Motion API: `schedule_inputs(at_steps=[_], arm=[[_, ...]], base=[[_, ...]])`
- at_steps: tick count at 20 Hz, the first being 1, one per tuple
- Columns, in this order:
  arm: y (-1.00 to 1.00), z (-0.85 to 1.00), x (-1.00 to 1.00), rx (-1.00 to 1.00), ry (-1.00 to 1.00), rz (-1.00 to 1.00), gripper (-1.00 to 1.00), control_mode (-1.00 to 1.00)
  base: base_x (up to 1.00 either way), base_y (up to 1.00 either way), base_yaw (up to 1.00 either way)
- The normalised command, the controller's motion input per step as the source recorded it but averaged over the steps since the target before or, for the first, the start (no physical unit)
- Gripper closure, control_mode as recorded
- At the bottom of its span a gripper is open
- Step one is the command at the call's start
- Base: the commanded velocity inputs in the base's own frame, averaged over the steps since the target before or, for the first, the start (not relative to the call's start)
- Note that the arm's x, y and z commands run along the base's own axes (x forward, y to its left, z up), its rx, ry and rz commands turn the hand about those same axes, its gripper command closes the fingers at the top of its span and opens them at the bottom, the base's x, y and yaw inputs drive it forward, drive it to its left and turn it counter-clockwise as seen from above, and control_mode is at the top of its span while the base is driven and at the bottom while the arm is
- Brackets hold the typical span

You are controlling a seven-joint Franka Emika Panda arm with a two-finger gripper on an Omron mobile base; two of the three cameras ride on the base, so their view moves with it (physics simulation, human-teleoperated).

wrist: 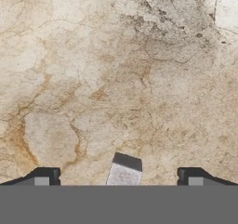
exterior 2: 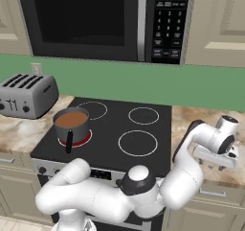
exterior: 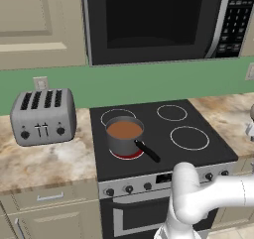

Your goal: Pick up the sugar cube(s) and place them in the saucepan with hot chocolate.

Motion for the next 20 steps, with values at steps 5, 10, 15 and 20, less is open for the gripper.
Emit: schedule_inputs(at_steps=[5,10,15,20], arm=[[0.05,0.00,0.08,-0.01,0.00,0.00,-1.00,-1.00],[0.00,-0.02,0.00,0.00,0.00,0.00,-1.00,-1.00],[0.00,-0.03,0.00,0.00,0.00,0.00,-1.00,-1.00],[-0.05,0.00,0.00,0.00,0.00,0.00,-1.00,-1.00]], base=[[0.00,0.00,0.00],[0.00,0.00,0.00],[0.00,0.00,0.00],[0.00,0.00,0.00]])
